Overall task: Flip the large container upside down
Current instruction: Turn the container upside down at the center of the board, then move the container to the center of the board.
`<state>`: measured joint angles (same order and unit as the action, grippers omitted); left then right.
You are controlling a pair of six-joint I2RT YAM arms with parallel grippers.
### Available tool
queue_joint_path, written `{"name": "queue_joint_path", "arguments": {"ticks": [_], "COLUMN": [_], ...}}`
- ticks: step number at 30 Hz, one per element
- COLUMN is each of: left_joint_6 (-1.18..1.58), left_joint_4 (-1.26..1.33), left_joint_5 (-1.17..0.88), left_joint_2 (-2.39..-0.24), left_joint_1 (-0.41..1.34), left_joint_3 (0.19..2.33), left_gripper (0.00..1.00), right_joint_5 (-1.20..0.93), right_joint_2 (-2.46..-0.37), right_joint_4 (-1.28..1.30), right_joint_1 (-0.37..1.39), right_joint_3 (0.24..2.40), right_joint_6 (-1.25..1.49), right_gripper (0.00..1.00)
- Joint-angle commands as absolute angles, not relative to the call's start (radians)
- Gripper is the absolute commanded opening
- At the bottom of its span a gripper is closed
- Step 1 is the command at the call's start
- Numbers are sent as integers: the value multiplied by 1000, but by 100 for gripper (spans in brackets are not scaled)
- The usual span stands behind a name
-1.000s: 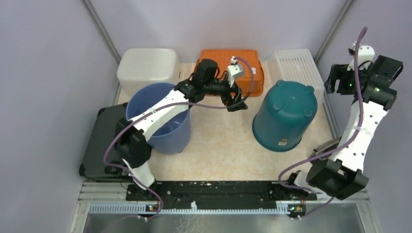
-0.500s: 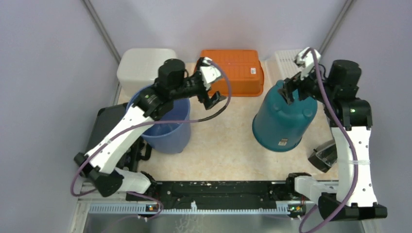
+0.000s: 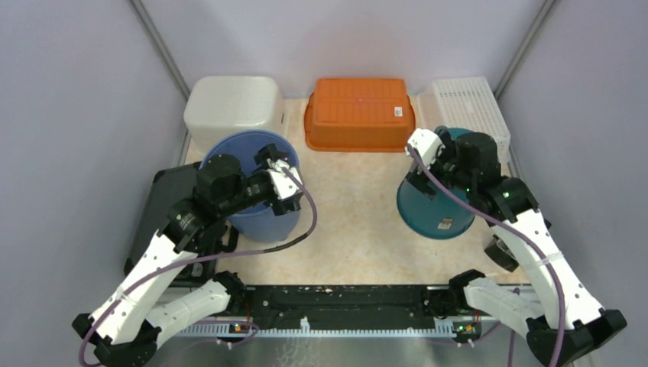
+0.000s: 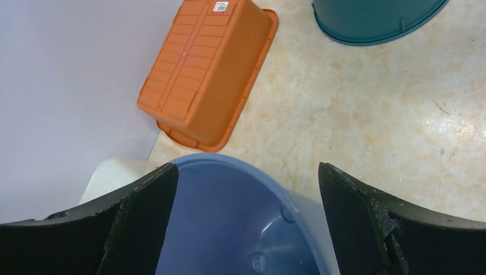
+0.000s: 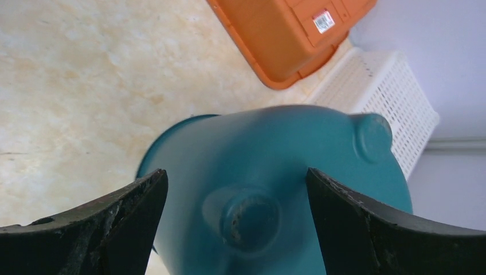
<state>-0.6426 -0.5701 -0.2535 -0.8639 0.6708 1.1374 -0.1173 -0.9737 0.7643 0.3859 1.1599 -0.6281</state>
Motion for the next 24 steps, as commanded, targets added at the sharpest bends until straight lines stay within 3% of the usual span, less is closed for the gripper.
{"name": "queue_joint_path", "arguments": {"ticks": [1,12,24], "left_joint_6": [-667,-639,-647], "left_joint_4": [-527,-551,-578], "left_joint_5": [-305,-401,-434], "left_joint_2": [-820,-898,-904], "left_joint_1": [618,599,593], "left_joint_3": [1091,1157,1176], "left_gripper": [99,99,99], "right_joint_5": [73,294,221], "right_joint_2": [-884,-891,-863], "right_joint_4": [681,541,742], "right_joint_1": [402,396,330], "right_joint_3": [1066,958,1068], "right_joint_6": [-704,-766,-762], "right_gripper": [90,89,89]}}
